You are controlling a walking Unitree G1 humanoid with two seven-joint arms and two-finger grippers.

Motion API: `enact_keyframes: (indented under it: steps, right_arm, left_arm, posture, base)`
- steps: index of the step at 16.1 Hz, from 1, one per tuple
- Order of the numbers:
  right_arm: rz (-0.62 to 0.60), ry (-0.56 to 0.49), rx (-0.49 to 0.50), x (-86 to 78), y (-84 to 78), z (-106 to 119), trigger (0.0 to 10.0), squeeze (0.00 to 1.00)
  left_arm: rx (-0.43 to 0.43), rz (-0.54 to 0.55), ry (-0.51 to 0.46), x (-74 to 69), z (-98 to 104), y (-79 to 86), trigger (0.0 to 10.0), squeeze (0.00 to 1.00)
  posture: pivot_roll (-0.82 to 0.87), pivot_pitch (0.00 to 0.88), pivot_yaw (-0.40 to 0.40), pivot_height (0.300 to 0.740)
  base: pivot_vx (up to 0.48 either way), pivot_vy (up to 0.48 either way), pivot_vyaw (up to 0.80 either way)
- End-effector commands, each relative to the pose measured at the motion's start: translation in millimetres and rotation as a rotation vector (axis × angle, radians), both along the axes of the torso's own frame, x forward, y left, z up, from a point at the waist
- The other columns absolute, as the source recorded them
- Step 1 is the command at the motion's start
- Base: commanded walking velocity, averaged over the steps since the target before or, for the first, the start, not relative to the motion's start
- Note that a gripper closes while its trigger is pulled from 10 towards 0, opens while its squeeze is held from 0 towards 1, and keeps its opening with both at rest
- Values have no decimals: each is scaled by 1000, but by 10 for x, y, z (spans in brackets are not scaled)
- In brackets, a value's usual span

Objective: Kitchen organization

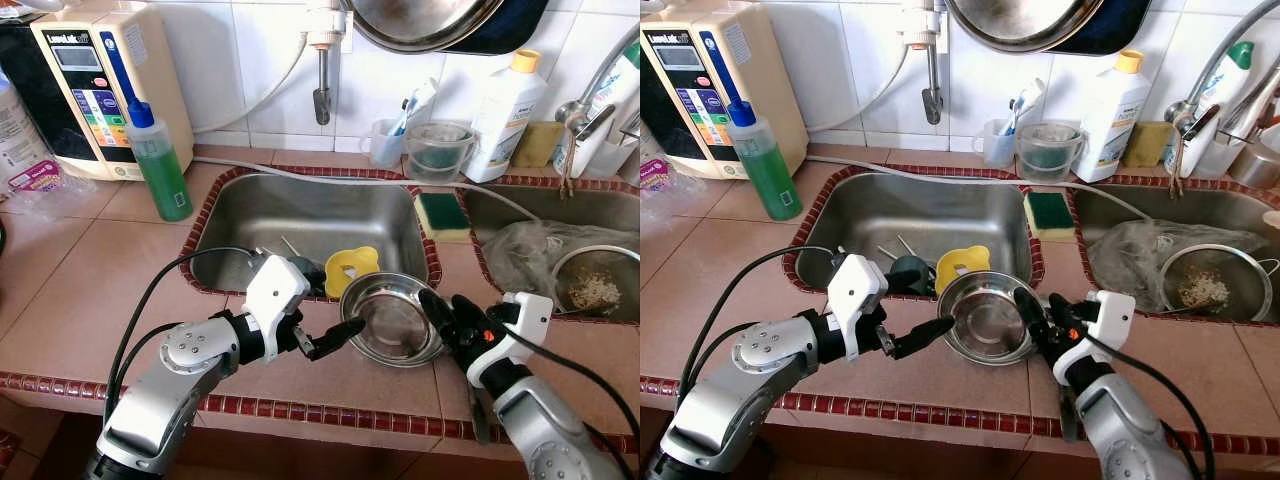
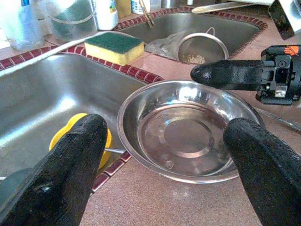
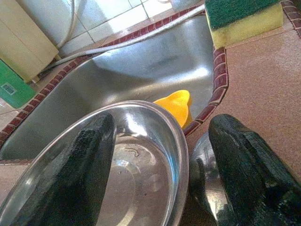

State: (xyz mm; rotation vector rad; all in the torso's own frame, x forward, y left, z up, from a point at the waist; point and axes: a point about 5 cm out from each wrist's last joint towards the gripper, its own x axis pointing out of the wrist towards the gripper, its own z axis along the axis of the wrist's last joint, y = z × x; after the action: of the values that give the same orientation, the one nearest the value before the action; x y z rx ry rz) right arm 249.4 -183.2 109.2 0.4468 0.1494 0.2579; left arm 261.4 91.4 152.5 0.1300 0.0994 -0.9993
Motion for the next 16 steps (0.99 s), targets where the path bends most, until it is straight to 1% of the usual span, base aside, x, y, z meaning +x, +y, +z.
enact_keyframes:
  steps: [1, 4, 5, 6, 7, 8, 11, 13, 14, 16]
  right_arm:
    - [0, 15, 7, -6, 3, 8, 10000, 0]
    - [19, 51, 19, -11, 25, 1, 10000, 0]
    - [23, 58, 19, -18, 25, -1, 9843, 0]
    - [29, 72, 18, -30, 25, -9, 7529, 0]
    - [33, 78, 17, -37, 26, -10, 7412, 0]
    - [42, 78, 13, -51, 30, -10, 4627, 0]
    - [42, 99, 6, -66, 19, -27, 3882, 0]
    - [47, 121, 1, -81, 14, -41, 2353, 0]
    - [51, 130, 0, -90, 15, -47, 2549, 0]
    - [60, 136, -9, -112, 7, -48, 1686, 0]
  left_arm:
    - [3, 4, -14, 3, 37, -3, 10000, 0]
    - [1, 10, -17, 6, 38, -5, 10000, 0]
    - [1, 10, -18, 4, 38, -9, 10000, 0]
    - [0, 10, -18, 4, 39, -14, 10000, 0]
    - [-4, 2, -13, -2, 40, -18, 10000, 0]
    - [-3, -9, -11, -13, 39, -18, 10000, 0]
    - [-1, -11, -8, -18, 35, -13, 10000, 0]
    - [-2, -12, -8, -17, 37, -14, 10000, 0]
    - [-2, -12, -8, -15, 38, -13, 10000, 0]
    - [-3, -10, -9, -14, 41, -14, 10000, 0]
  posture:
    - [-160, 34, 25, 740]
    - [-161, 32, 22, 740]
    - [-162, 32, 22, 740]
    - [-164, 32, 20, 740]
    - [-165, 34, 19, 740]
    - [-166, 34, 19, 740]
    - [-167, 38, 17, 740]
    - [-167, 39, 16, 740]
    - [-168, 43, 15, 740]
    - [-168, 46, 14, 740]
  base:
    - [0, 0, 0]
    - [0, 0, 0]
    - [0, 0, 0]
    - [0, 0, 0]
    - [0, 0, 0]
    - [0, 0, 0]
    - [0, 0, 0]
    - [0, 0, 0]
    - [0, 0, 0]
    - [0, 0, 0]
